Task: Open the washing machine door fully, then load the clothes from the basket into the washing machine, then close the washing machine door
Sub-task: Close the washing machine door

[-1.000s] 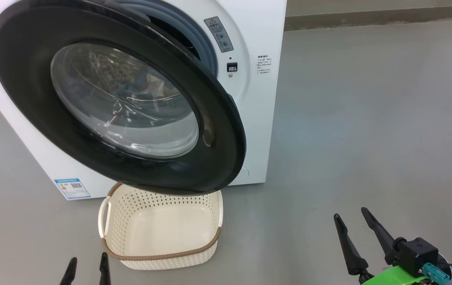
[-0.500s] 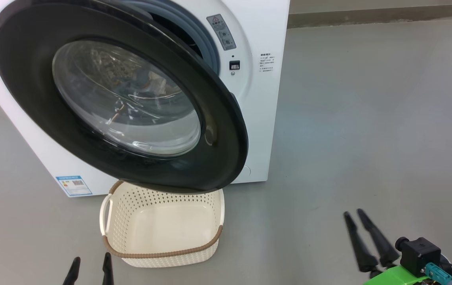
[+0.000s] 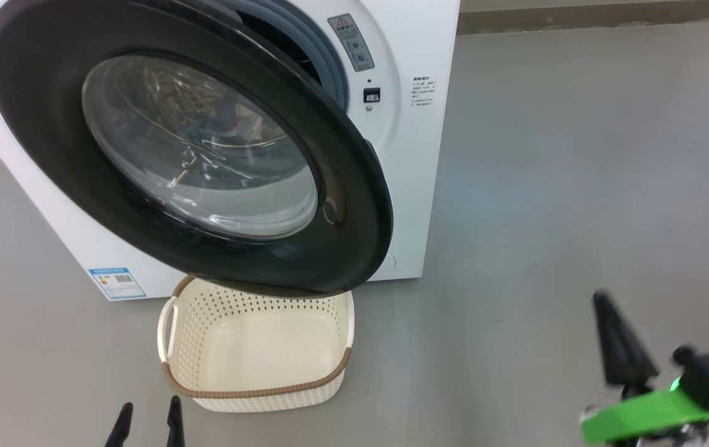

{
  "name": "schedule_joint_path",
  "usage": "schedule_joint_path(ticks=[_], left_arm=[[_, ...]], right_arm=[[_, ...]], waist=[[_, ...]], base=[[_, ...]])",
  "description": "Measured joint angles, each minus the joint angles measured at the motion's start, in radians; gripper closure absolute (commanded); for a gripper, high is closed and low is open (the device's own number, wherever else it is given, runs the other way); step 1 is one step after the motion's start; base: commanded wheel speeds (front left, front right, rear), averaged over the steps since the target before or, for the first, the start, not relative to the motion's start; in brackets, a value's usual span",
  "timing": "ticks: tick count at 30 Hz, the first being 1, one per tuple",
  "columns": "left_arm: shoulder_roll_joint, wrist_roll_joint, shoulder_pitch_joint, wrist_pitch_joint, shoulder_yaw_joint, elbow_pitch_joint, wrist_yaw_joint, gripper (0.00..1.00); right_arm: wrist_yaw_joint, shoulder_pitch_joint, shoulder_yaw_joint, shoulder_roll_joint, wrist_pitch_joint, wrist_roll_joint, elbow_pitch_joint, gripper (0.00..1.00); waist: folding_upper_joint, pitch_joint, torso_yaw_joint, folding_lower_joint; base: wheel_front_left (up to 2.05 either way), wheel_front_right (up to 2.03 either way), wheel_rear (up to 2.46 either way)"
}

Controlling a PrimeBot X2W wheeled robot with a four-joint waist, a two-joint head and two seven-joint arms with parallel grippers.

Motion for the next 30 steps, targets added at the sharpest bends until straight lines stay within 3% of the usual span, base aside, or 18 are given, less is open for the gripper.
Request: schedule_joint_path(ticks=[8, 14, 23, 30], left_arm=[[0.000, -0.009, 0.000, 0.000, -0.020, 0.000, 0.009, 0.00], [0.000, -0.018, -0.003, 0.000, -0.035, 0.000, 0.009, 0.00], [0.000, -0.053, -0.039, 0.000, -0.093, 0.000, 0.028, 0.00], [-0.001, -0.081, -0.066, 0.000, -0.133, 0.000, 0.053, 0.00]], right_arm=[[0.000, -0.196, -0.010, 0.000, 0.000, 0.032, -0.209, 1.00], [0.000, -0.326, 0.126, -0.003, 0.000, 0.049, -0.279, 1.00], [0.000, -0.414, 0.408, -0.048, 0.000, 0.076, -0.062, 1.00], [0.000, -0.455, 0.425, -0.068, 0.000, 0.095, 0.065, 1.00]], waist=[[0.0000, 0.013, 0.012, 0.0000], [0.0000, 0.031, 0.036, 0.0000], [0.0000, 0.074, 0.102, 0.0001], [0.0000, 0.124, 0.171, 0.0001]], base=[[0.00, 0.00, 0.00], [0.00, 0.00, 0.00], [0.00, 0.00, 0.00], [0.00, 0.00, 0.00]])
